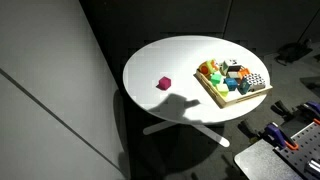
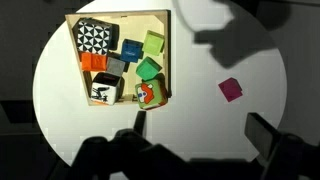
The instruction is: Pick up the mulberry pink block and put it in the wooden tray
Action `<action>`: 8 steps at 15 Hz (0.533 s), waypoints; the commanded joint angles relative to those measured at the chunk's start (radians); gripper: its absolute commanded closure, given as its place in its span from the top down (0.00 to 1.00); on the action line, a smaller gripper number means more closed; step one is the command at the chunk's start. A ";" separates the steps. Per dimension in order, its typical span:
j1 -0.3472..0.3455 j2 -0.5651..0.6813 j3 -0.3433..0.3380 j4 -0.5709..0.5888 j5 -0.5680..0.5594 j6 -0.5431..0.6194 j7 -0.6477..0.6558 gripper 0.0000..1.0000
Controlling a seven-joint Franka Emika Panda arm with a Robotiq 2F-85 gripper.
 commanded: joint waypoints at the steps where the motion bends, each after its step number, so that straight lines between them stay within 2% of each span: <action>1: 0.005 0.000 -0.004 0.002 -0.003 -0.002 0.002 1.00; 5: 0.005 0.000 -0.004 0.002 -0.003 -0.002 0.002 1.00; 8: 0.009 0.049 -0.002 0.025 0.003 0.019 -0.006 1.00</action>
